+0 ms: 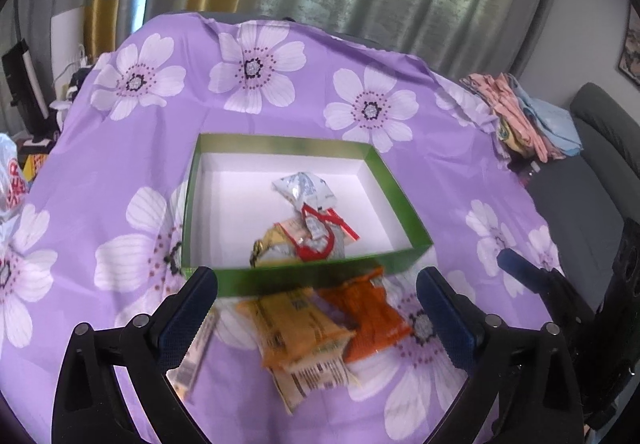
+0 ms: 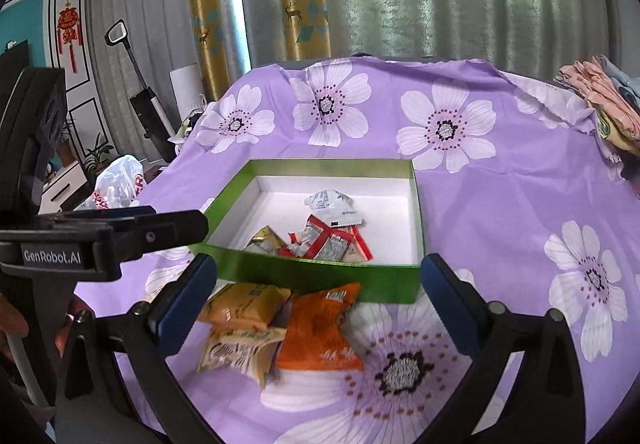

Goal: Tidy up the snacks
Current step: 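Move the left tool back to the packets beside the box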

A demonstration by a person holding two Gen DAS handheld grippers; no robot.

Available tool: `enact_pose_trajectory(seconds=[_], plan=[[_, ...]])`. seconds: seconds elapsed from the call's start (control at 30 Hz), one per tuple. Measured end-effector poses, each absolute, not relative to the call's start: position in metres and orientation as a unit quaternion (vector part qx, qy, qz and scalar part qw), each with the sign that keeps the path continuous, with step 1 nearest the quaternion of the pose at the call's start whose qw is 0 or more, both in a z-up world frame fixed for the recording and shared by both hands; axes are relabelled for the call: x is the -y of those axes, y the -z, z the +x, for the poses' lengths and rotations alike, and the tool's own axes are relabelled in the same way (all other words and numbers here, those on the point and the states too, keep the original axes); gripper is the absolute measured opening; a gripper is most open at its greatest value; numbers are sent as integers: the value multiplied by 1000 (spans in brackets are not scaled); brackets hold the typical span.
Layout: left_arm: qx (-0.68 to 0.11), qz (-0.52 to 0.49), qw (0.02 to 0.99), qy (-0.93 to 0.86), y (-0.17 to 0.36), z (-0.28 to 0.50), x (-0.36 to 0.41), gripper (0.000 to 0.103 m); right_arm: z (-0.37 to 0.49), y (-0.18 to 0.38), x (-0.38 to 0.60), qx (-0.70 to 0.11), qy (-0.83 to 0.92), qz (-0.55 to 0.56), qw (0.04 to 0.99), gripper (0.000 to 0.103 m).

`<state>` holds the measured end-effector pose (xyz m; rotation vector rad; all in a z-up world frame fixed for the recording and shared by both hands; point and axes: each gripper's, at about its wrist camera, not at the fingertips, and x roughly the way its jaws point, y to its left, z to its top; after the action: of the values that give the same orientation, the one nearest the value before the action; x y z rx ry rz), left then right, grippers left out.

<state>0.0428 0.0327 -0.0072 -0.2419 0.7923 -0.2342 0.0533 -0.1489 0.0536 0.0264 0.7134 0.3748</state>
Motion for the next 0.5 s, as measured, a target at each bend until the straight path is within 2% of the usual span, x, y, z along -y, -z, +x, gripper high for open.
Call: enact_pose_trajectory(seconds=[0.5], plan=[[-391,-130,902,125,11,2,-29,99,9,-68,149,-341,-184,3,922,102]])
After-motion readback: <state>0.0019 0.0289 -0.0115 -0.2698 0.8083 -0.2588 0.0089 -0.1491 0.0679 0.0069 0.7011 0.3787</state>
